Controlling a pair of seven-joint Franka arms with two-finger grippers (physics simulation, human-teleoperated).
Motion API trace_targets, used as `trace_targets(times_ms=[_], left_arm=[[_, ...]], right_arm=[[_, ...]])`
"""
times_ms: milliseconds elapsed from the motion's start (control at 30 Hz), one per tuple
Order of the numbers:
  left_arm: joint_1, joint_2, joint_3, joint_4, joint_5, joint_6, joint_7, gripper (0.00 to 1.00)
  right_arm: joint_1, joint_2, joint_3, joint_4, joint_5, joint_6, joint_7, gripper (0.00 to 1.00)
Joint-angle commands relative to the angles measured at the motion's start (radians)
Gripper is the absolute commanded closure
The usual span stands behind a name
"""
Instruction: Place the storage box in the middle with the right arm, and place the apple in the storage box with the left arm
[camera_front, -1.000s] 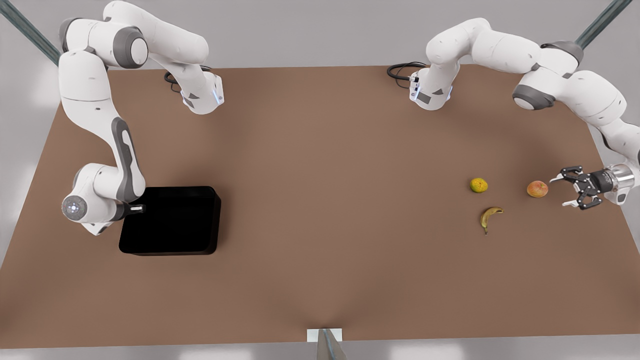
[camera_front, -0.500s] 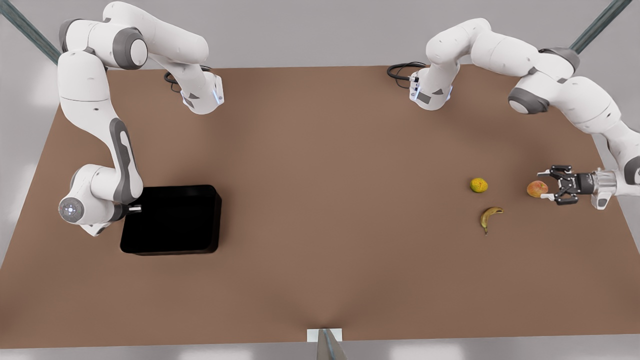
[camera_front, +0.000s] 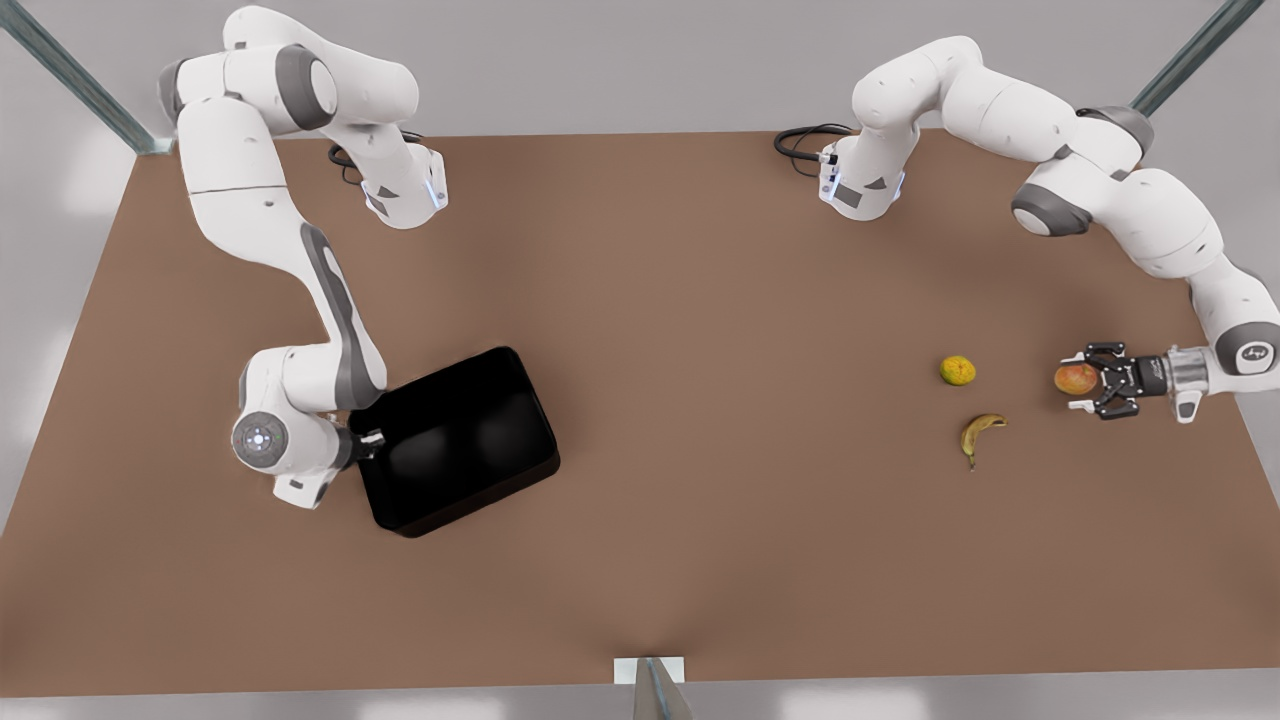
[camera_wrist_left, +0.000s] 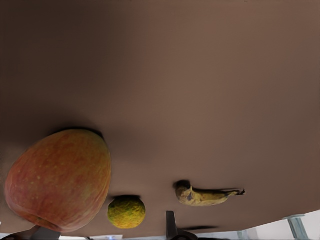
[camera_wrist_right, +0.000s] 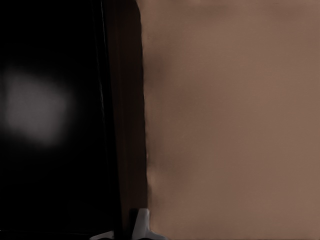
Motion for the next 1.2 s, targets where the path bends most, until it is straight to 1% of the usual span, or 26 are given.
trace_targets(times_ms=[0, 33, 67, 133, 233, 300, 400, 433, 467, 500, 600, 767, 800, 867, 967, 1033, 1067, 1133, 1167], left_arm=[[0.003, 0.0, 0.0, 0.0, -0.01, 0.0, 0.0, 0.0], [0.005, 0.0, 0.002, -0.001, -0.017, 0.002, 0.0, 0.0], [0.005, -0.002, 0.003, -0.024, -0.022, -0.001, 0.016, 0.0], [0.005, -0.002, 0.007, -0.035, -0.011, -0.01, 0.05, 0.0], [0.005, -0.002, 0.011, -0.051, 0.004, -0.01, 0.092, 0.0], [0.005, 0.0, 0.031, -0.049, 0.01, 0.0, 0.093, 0.0], [0.005, 0.0, 0.033, -0.047, 0.035, 0.025, 0.098, 0.0], [0.005, 0.001, 0.033, -0.051, 0.036, 0.039, 0.098, 0.0], [0.005, 0.006, 0.033, -0.057, 0.036, 0.042, 0.101, 0.0], [0.005, 0.008, 0.033, -0.058, 0.042, 0.057, 0.127, 0.0], [0.005, 0.011, 0.033, -0.066, 0.042, 0.086, 0.141, 0.0], [0.039, 0.005, 0.028, -0.063, 0.018, 0.066, 0.116, 0.0], [0.048, 0.005, 0.026, -0.063, 0.015, 0.068, 0.121, 0.03], [0.054, 0.006, 0.022, -0.064, 0.009, 0.079, 0.122, 0.06], [0.054, 0.006, 0.02, -0.08, -0.011, 0.082, 0.121, 0.06], [0.054, 0.006, 0.019, -0.08, -0.027, 0.08, 0.118, 0.1], [0.054, 0.006, 0.019, -0.081, -0.028, 0.08, 0.118, 0.15], [0.054, 0.006, 0.013, -0.081, -0.028, 0.076, 0.107, 0.49], [0.054, 0.006, 0.013, -0.081, -0.028, 0.073, 0.105, 0.6]], right_arm=[[0.013, 0.006, 0.0, 0.007, 0.0, 0.0, 0.002, 0.79], [0.042, 0.032, 0.014, 0.044, 0.002, 0.0, 0.002, 0.79], [0.044, 0.058, 0.054, 0.078, 0.002, 0.0, 0.002, 0.79], [0.114, 0.118, 0.066, 0.153, 0.002, 0.0, 0.005, 0.79], [0.131, 0.138, 0.074, 0.164, 0.002, 0.002, 0.026, 0.79], [0.147, 0.178, 0.129, 0.211, 0.002, 0.006, 0.088, 0.79], [0.166, 0.204, 0.176, 0.228, 0.002, 0.049, 0.189, 0.79], [0.166, 0.206, 0.176, 0.228, 0.002, 0.048, 0.188, 0.79], [0.166, 0.209, 0.176, 0.228, 0.002, 0.058, 0.189, 0.5], [0.166, 0.215, 0.176, 0.227, 0.002, 0.082, 0.186, 0.0], [0.166, 0.215, 0.176, 0.227, 0.002, 0.091, 0.18, 0.0], [0.166, 0.212, 0.176, 0.23, 0.002, 0.089, 0.177, 0.0], [0.166, 0.21, 0.176, 0.243, 0.002, 0.077, 0.177, 0.0], [0.165, 0.201, 0.176, 0.251, 0.003, 0.072, 0.178, 0.0], [0.156, 0.192, 0.167, 0.335, 0.005, -0.066, 0.183, 0.0], [0.139, 0.173, 0.166, 0.342, 0.005, -0.079, 0.183, 0.0], [0.133, 0.172, 0.164, 0.343, 0.005, -0.098, 0.183, 0.0], [0.107, 0.156, 0.164, 0.348, 0.005, -0.112, 0.184, 0.0], [0.102, 0.155, 0.163, 0.381, 0.003, -0.153, 0.184, 0.0]])
